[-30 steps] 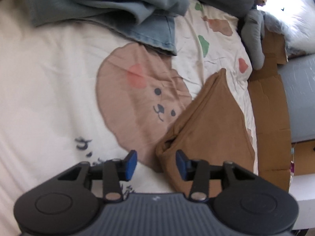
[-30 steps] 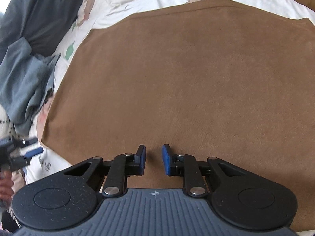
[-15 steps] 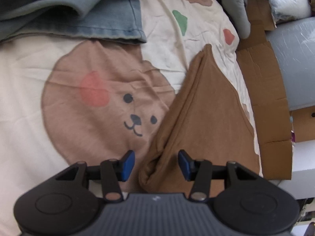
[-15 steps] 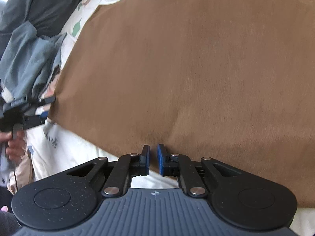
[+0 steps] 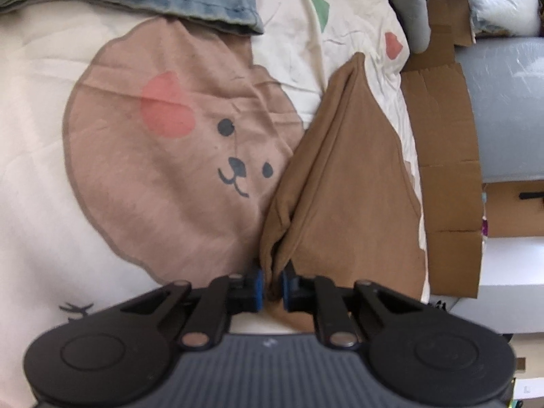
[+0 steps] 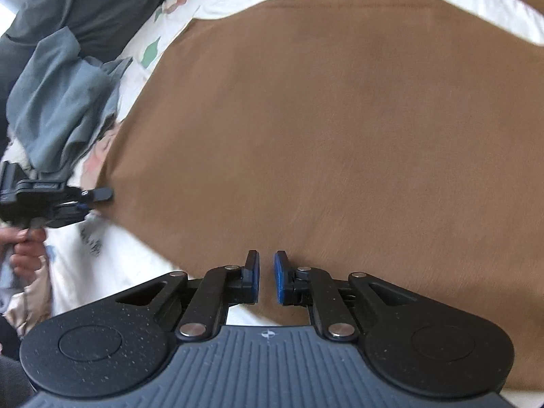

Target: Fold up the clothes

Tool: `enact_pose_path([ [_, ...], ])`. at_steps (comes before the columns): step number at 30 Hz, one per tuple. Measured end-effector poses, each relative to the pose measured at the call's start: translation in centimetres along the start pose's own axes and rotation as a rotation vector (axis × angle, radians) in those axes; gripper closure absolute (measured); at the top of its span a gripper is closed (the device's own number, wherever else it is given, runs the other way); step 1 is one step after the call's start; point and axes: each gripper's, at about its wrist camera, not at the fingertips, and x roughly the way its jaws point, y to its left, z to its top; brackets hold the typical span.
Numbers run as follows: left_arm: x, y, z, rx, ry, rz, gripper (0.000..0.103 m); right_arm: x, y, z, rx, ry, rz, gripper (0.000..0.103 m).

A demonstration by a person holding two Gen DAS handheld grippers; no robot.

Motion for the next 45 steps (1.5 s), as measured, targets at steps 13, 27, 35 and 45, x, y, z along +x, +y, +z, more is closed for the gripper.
enact_pose_path([
  [13, 0.4, 0.6, 0.4, -0.036, 0.004, 0.001, 0.092, 1.5, -2.6, 3.4, 0.046, -0.110, -0.024, 0.091],
  [27, 0.6, 0.5, 0.2, -0.028, -0.022, -0.007, 0.092, 3.0, -5.8, 10.3, 0.042, -0.176, -0.089, 0.092],
  [35, 0.5, 0.6, -0.2, -0.027, -0.057, -0.017, 0.092, 3.5, -5.7, 13.0, 0.042, -0.227, -0.165, 0.092],
  [45, 0.3, 1.1, -0.5, -0.048, -0.073, -0.044, 0.092, 4.5, -6.7, 16.1, 0.051, -0.254, -0.235, 0.092],
])
